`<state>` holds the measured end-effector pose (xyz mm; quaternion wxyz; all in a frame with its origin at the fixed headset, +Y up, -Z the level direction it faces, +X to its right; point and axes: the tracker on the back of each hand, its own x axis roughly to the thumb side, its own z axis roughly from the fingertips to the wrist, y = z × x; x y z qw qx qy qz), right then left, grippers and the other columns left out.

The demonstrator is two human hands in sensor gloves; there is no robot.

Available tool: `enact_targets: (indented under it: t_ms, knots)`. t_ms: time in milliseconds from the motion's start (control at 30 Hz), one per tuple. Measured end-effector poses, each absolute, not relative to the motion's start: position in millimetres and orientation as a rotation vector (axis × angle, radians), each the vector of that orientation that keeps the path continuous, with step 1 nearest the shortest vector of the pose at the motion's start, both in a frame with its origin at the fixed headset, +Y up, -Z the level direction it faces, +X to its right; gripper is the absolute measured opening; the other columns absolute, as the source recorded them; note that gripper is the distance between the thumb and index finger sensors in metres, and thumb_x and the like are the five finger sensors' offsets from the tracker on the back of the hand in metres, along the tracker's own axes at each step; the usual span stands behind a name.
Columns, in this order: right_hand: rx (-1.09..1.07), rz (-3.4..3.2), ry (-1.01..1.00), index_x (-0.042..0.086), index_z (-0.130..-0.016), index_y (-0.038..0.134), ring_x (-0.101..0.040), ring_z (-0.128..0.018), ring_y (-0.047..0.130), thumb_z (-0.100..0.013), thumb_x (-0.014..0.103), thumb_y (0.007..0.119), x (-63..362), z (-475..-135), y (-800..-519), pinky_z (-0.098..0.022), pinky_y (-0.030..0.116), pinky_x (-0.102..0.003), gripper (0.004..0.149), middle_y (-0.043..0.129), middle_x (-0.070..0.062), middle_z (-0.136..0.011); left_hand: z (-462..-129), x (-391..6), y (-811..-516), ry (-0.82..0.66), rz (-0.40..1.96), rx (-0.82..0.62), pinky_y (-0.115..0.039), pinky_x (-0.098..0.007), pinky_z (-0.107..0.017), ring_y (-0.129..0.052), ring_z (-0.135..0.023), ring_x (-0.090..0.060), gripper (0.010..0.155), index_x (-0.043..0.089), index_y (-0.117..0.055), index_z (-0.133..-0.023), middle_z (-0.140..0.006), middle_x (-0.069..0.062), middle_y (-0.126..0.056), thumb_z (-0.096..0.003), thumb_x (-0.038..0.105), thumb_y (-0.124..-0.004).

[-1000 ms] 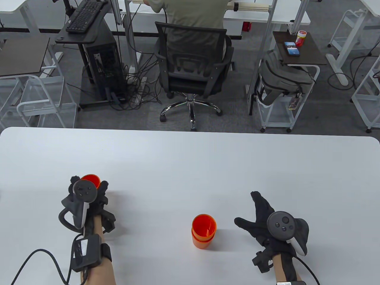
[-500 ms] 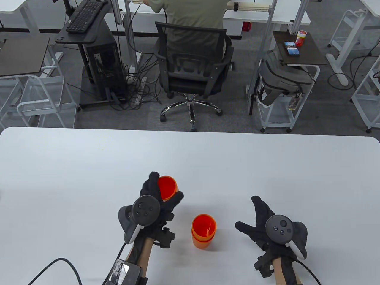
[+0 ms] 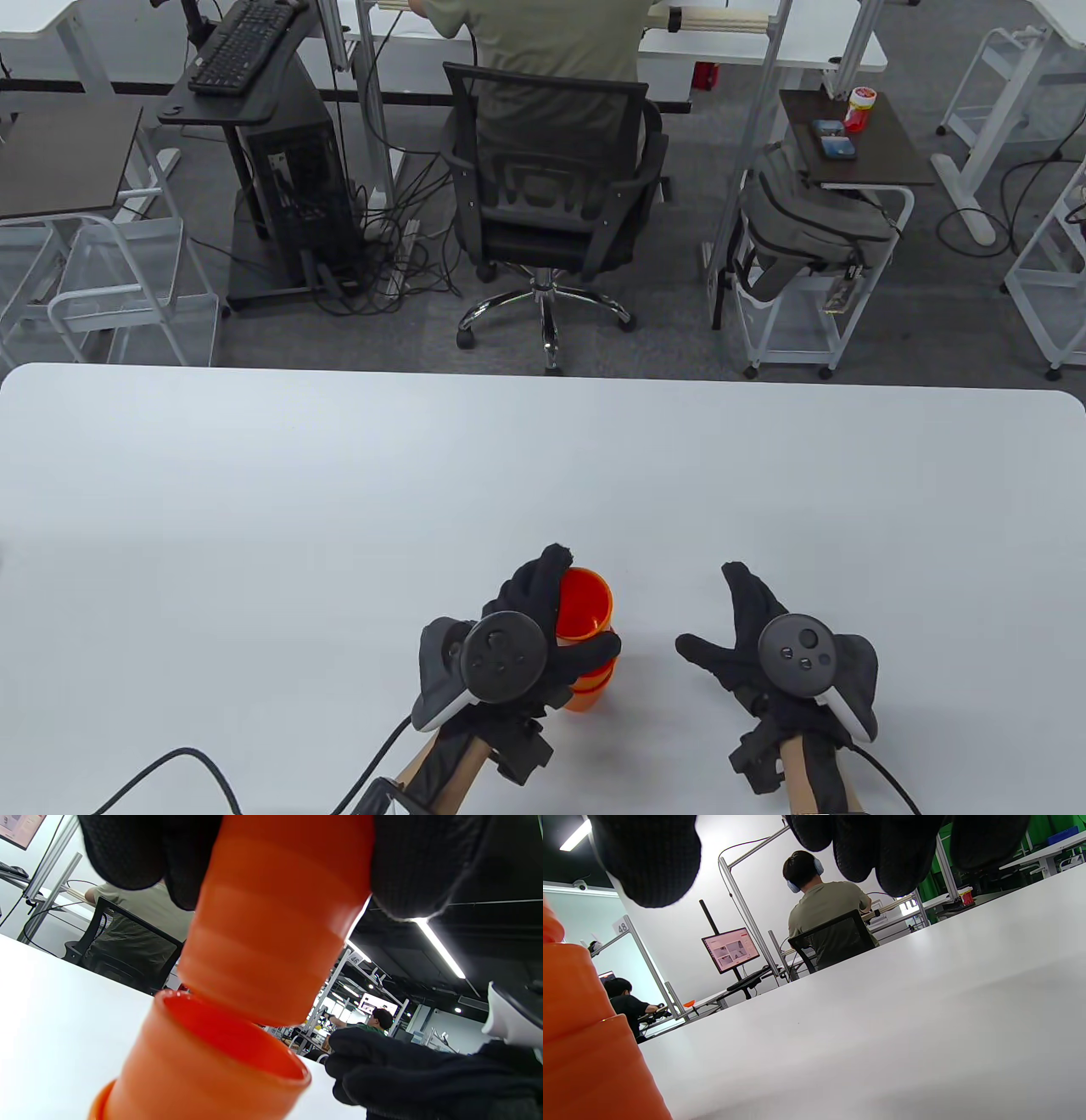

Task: Nest cup into cup

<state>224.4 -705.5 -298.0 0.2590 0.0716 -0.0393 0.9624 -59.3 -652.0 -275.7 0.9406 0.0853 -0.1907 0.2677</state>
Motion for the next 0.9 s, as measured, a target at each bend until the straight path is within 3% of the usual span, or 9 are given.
enact_targets:
  t_ms: [567, 900]
  knots:
    - [0.188, 2.617, -0.097, 0.000, -0.115, 0.037, -0.055, -0.098, 0.063, -0.048, 0.057, 0.082, 225, -298, -706, -0.065, 0.055, -0.074, 0.099, 0.051, -0.032, -0.113, -277, -45, -685, -0.421, 0.432, 0.130, -0.073, -0.061, -0.068, -0.084, -0.094, -0.040, 0.102, 0.000, -0.047, -0.114, -0.111, -0.024, -0.069, -0.0452, 0.066, -0.082]
    - [0.189, 2.630, -0.089, 0.000, -0.115, 0.037, -0.055, -0.098, 0.063, -0.048, 0.057, 0.082, 224, -299, -707, -0.065, 0.055, -0.074, 0.099, 0.051, -0.032, -0.113, -276, -44, -685, -0.429, 0.421, 0.135, -0.071, -0.063, -0.069, -0.082, -0.096, -0.041, 0.102, -0.001, -0.045, -0.114, -0.113, -0.025, -0.066, -0.0456, 0.067, -0.080]
